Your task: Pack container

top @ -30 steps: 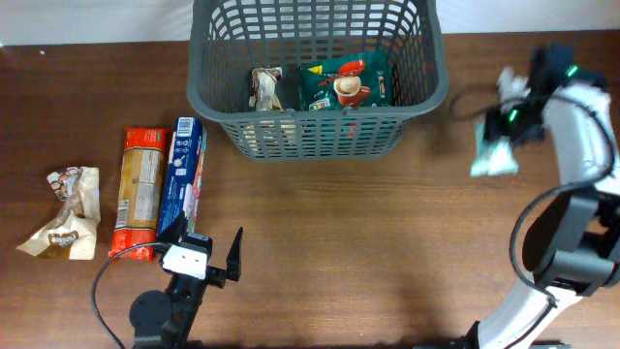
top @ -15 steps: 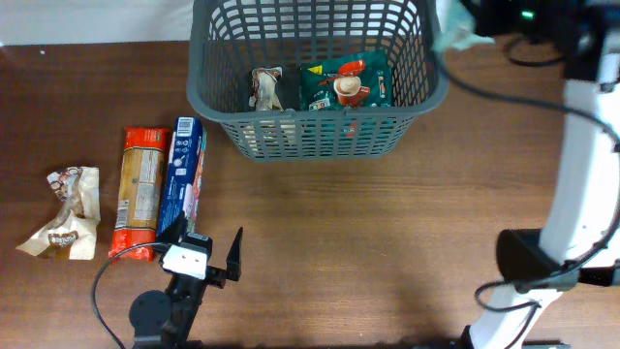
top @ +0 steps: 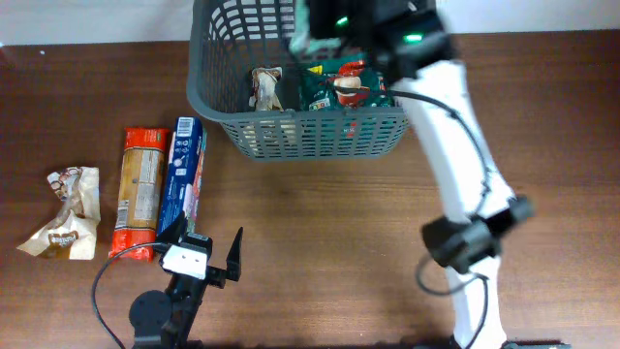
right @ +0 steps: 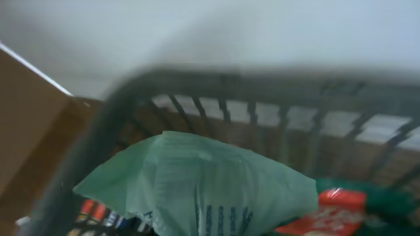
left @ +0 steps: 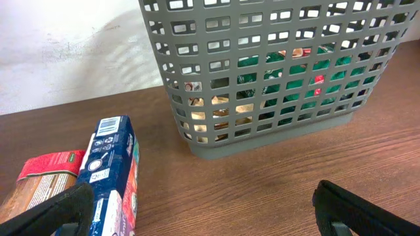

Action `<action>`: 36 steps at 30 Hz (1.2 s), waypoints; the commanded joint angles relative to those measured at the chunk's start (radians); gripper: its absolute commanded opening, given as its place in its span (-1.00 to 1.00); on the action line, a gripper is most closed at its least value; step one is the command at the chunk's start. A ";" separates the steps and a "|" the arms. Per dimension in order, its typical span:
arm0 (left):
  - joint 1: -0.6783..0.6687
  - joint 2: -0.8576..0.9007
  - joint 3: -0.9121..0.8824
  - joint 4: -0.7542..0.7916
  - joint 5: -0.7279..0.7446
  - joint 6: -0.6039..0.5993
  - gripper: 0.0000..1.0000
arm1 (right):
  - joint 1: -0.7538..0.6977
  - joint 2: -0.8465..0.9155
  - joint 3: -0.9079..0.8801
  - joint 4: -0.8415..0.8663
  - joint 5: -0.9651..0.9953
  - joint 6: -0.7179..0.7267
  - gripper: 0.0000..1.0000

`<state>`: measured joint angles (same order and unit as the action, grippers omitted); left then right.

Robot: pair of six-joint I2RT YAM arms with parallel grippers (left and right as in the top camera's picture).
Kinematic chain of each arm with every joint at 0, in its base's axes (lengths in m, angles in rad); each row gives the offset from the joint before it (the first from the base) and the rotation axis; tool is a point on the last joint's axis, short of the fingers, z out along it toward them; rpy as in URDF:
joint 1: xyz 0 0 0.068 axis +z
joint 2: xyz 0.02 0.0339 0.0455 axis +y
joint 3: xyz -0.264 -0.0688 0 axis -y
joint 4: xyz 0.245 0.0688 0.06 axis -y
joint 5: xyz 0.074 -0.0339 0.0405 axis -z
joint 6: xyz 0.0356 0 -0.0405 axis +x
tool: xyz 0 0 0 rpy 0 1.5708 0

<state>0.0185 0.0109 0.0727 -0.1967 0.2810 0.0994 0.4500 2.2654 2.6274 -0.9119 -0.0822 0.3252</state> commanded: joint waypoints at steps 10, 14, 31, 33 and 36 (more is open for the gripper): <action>-0.005 -0.006 -0.010 0.003 0.008 -0.008 0.99 | 0.056 0.192 -0.021 0.037 0.059 0.102 -0.93; -0.005 -0.006 -0.010 0.003 0.008 -0.008 0.98 | 0.054 0.195 -0.023 0.038 0.057 0.101 -0.21; -0.005 -0.006 -0.010 0.003 0.008 -0.008 0.99 | -0.081 -0.207 0.095 -0.164 0.014 -0.060 0.33; -0.005 -0.006 -0.010 0.003 0.008 -0.008 0.99 | -0.163 -0.264 0.094 -0.179 0.015 -0.060 0.33; -0.005 -0.006 -0.010 0.003 0.008 -0.008 0.99 | -0.322 -0.335 0.093 -0.193 0.016 -0.059 0.33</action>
<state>0.0185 0.0109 0.0727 -0.1967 0.2810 0.0994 0.2752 2.0037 2.7087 -1.0870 -0.0933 0.2764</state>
